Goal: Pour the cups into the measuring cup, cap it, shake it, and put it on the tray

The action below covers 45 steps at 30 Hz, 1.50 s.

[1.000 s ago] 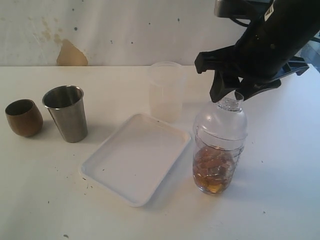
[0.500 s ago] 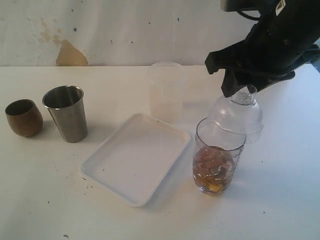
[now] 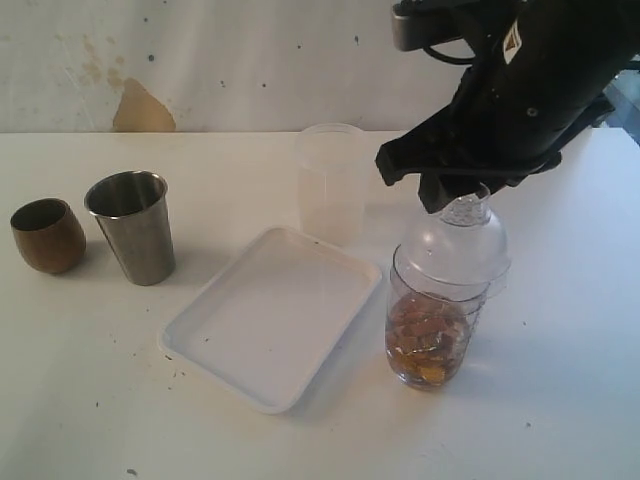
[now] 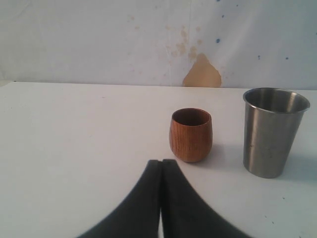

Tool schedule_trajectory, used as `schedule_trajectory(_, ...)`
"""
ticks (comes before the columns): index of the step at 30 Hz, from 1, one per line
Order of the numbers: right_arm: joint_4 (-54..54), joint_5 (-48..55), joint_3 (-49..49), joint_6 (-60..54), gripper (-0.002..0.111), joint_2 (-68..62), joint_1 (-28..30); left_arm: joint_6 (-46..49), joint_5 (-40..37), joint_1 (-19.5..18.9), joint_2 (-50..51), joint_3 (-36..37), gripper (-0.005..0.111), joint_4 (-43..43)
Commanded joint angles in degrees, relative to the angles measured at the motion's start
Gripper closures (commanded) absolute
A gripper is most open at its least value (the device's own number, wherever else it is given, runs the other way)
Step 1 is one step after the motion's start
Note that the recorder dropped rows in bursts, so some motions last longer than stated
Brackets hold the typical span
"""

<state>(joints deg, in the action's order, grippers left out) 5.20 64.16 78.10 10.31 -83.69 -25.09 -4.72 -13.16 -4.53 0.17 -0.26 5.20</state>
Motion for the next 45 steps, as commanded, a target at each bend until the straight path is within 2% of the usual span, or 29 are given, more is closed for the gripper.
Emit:
schedule_trajectory(1,0.5,-2.0,-2.0,1.5,0.108,0.0,0.0,-0.4,-0.1,0.0,-0.2,0.3,0.107,0.3)
schedule_trajectory(7,-2.3,-6.0,-2.9,1.5,0.108,-0.1,0.0,-0.4,-0.1,0.0,-0.2,0.3,0.107,0.3)
schedule_trajectory(27,-1.7,-2.6,-2.9,1.8,0.108,3.0,0.0,-0.4,-0.1,0.0,-0.2,0.3,0.107,0.3)
schedule_trajectory(34,0.0,-7.7,-5.6,2.0,0.108,3.0,0.0,-0.4,-0.1,0.0,-0.2,0.3,0.107,0.3)
schedule_trajectory(45,-0.2,-9.0,-6.2,2.4,0.108,3.3,0.0,-0.4,-0.1,0.0,-0.2,0.3,0.107,0.3)
